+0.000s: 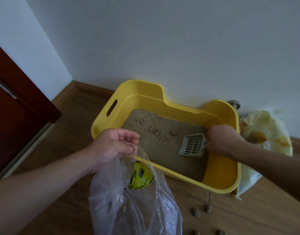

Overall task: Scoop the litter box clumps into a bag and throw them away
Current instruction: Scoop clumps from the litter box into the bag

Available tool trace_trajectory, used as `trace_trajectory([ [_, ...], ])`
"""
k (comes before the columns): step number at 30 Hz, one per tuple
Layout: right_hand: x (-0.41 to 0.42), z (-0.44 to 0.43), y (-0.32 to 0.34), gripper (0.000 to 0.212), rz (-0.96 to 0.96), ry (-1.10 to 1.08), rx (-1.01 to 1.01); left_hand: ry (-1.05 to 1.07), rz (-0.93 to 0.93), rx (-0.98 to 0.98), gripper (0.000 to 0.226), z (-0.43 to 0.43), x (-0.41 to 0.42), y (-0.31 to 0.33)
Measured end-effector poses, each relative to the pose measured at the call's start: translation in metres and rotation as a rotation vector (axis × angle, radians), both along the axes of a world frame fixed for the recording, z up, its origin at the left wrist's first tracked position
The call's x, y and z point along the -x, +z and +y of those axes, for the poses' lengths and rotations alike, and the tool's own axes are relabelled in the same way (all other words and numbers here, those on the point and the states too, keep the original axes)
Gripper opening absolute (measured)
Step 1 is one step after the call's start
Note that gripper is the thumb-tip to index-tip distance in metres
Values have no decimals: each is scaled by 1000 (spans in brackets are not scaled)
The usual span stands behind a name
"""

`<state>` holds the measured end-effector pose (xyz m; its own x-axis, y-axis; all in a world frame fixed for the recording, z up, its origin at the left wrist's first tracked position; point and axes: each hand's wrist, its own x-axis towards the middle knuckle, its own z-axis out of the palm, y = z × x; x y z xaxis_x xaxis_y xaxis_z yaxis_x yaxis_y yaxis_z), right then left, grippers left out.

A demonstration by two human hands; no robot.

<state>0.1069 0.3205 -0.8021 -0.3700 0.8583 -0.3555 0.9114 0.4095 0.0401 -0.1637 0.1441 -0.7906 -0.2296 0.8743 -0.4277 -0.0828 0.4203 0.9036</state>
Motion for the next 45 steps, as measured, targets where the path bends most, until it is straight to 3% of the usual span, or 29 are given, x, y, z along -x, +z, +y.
trace_trajectory([
  [13,48,6,-36,14,127,2,135,7,-96,18,39,2,3,-2],
  [29,131,14,-71,32,378,45,196,-27,-100,49,39,2,7,-2],
  [45,158,1,-83,28,514,27,210,-29,-89,65,39,5,5,2],
])
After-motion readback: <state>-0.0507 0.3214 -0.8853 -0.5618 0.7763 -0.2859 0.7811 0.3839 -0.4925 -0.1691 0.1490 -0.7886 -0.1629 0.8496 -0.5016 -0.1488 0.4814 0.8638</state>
